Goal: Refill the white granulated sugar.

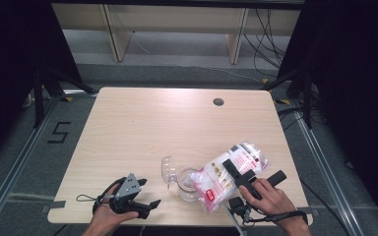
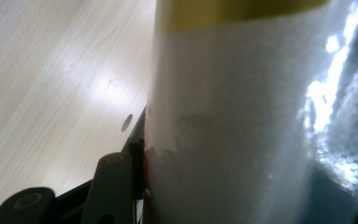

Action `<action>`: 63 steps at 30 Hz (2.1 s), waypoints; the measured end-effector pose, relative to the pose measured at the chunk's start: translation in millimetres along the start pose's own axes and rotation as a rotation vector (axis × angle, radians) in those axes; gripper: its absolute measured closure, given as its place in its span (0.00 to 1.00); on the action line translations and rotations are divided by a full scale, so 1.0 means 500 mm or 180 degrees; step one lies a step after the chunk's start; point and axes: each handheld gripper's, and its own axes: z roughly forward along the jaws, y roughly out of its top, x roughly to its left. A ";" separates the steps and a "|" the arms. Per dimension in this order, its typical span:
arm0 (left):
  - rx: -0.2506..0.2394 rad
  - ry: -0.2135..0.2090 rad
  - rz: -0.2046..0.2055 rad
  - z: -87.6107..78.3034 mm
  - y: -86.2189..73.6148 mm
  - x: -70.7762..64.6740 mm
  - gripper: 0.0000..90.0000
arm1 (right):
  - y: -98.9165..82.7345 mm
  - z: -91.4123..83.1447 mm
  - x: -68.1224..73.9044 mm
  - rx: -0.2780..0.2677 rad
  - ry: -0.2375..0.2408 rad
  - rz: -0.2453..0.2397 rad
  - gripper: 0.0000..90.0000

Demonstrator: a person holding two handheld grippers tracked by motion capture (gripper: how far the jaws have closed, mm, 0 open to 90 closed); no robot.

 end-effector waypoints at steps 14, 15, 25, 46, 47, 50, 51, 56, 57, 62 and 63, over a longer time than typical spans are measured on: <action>-0.0003 0.0001 -0.0033 0.000 0.000 -0.002 0.17 | -0.002 0.001 -0.004 -0.0011 0.0009 -0.0115 0.61; -0.0005 0.0000 -0.0032 0.000 0.000 -0.002 0.17 | -0.003 0.001 -0.004 -0.0009 0.0012 -0.0112 0.61; -0.0019 -0.0012 -0.0045 0.001 0.000 -0.002 0.17 | 0.001 -0.001 -0.004 0.0000 0.0028 -0.0072 0.61; 0.0017 0.0018 0.0019 0.000 0.000 0.002 0.17 | 0.000 -0.002 -0.005 0.0002 0.0021 -0.0085 0.62; 0.0027 0.0015 0.0020 -0.001 0.001 0.002 0.17 | -0.001 -0.002 -0.008 -0.0013 0.0012 -0.0143 0.62; 0.0030 0.0002 0.0020 -0.002 0.001 0.002 0.17 | 0.000 -0.003 -0.009 -0.0010 0.0004 -0.0126 0.62; 0.0019 -0.0006 0.0006 -0.002 0.001 0.002 0.17 | 0.000 -0.003 -0.009 -0.0006 0.0008 -0.0110 0.62; -0.0042 -0.0032 -0.0054 0.000 0.000 -0.002 0.17 | 0.000 -0.004 -0.008 -0.0008 0.0015 -0.0111 0.62; -0.0021 -0.0027 -0.0029 -0.001 0.001 -0.001 0.17 | -0.001 -0.003 -0.010 -0.0020 0.0005 -0.0171 0.62; -0.0026 -0.0025 -0.0035 -0.001 0.001 -0.001 0.17 | 0.000 -0.004 -0.008 -0.0006 0.0013 -0.0107 0.63; -0.0024 -0.0026 -0.0034 -0.001 0.001 -0.001 0.17 | -0.001 -0.003 -0.009 -0.0020 0.0005 -0.0151 0.63</action>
